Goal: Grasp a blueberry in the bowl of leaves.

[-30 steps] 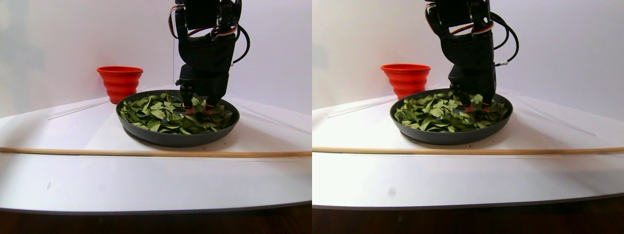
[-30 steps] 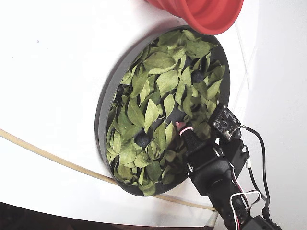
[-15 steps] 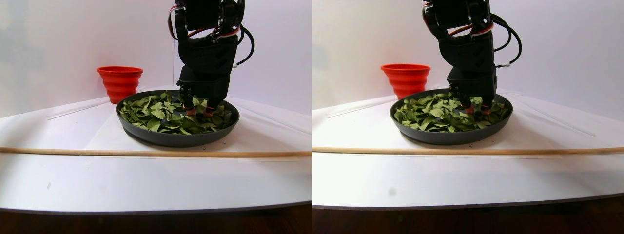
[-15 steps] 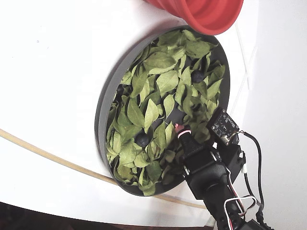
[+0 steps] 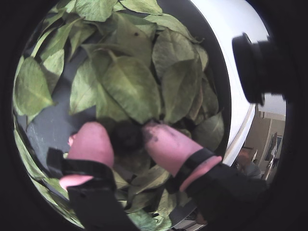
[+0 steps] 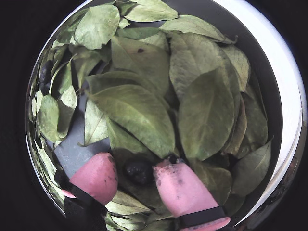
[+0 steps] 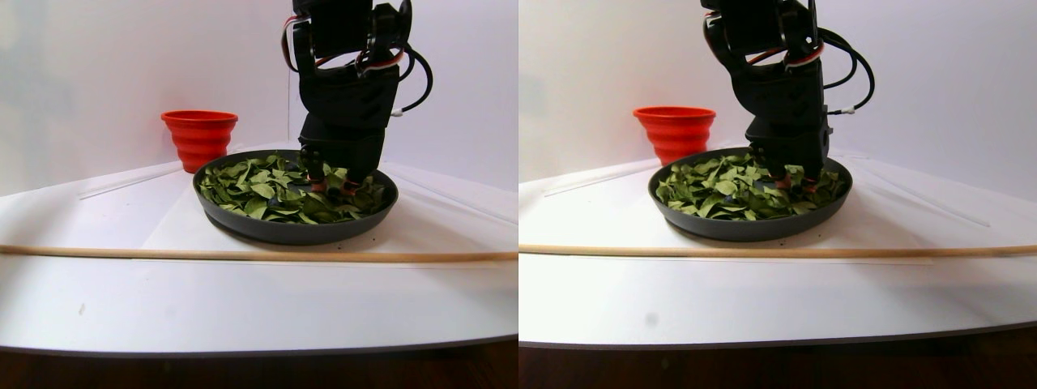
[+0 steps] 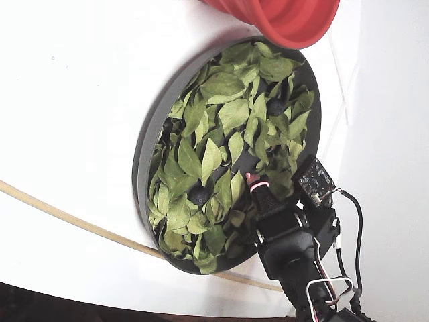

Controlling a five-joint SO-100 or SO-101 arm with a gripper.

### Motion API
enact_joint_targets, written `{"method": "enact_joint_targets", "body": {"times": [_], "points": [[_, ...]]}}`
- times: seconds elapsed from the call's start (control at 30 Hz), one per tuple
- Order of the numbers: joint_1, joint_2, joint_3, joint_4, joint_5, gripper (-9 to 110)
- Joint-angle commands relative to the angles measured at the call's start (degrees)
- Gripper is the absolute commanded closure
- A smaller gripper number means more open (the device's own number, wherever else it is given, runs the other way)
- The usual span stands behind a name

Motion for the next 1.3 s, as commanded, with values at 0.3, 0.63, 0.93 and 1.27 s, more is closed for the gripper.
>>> {"method": "enact_joint_targets", "body": {"times": [0.3, 0.63, 0.93, 1.27], "points": [[1.5, -0.7, 0.6, -1.8, -0.1, 91], [0.8, 0.8, 0.9, -1.7, 0.8, 92], [-0.3, 4.6, 1.4, -0.2, 0.8, 92], [-1.7, 7.9, 0.4, 2.1, 0.7, 92]]}}
